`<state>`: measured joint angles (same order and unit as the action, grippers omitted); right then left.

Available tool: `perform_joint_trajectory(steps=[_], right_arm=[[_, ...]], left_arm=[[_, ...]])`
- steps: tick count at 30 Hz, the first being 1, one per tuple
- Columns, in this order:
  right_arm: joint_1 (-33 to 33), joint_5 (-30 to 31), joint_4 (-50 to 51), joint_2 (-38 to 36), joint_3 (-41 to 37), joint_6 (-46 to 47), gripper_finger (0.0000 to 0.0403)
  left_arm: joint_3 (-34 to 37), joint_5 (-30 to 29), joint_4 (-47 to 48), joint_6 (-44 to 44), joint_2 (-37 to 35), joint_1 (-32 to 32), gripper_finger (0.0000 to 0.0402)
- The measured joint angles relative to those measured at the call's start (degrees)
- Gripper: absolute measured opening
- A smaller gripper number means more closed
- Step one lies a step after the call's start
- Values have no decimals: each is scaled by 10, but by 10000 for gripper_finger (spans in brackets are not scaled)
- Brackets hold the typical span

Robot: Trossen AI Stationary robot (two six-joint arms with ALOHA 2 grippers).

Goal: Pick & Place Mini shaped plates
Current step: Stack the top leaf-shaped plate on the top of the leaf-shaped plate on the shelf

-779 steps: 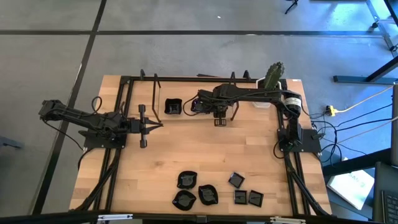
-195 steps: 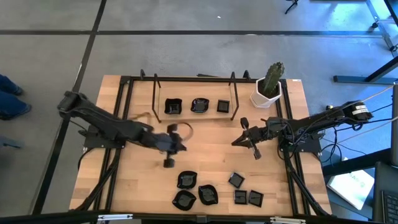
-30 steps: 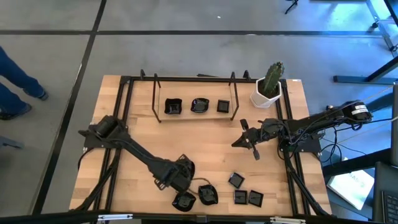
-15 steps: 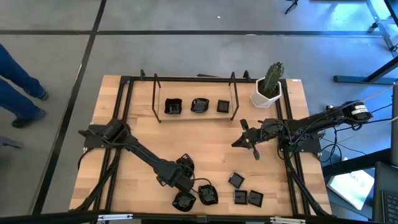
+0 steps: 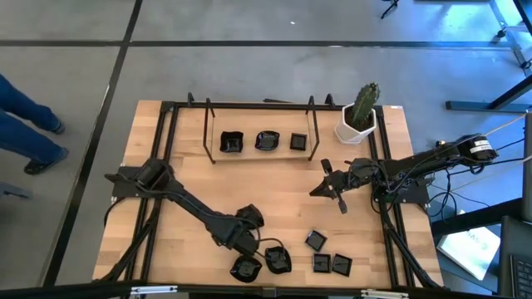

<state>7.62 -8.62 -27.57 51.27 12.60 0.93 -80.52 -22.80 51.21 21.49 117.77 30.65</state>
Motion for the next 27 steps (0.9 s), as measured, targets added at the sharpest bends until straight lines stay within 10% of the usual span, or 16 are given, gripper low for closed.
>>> perform_joint_trajectory(steps=[12,27], right_arm=[[0,0,0,0,0,1,18],[0,0,4,0,0,-1,18]], left_arm=[[-25,-24,-12,-31,-136,-60,2],[-28,-3,-56,-208,-172,-331,2]])
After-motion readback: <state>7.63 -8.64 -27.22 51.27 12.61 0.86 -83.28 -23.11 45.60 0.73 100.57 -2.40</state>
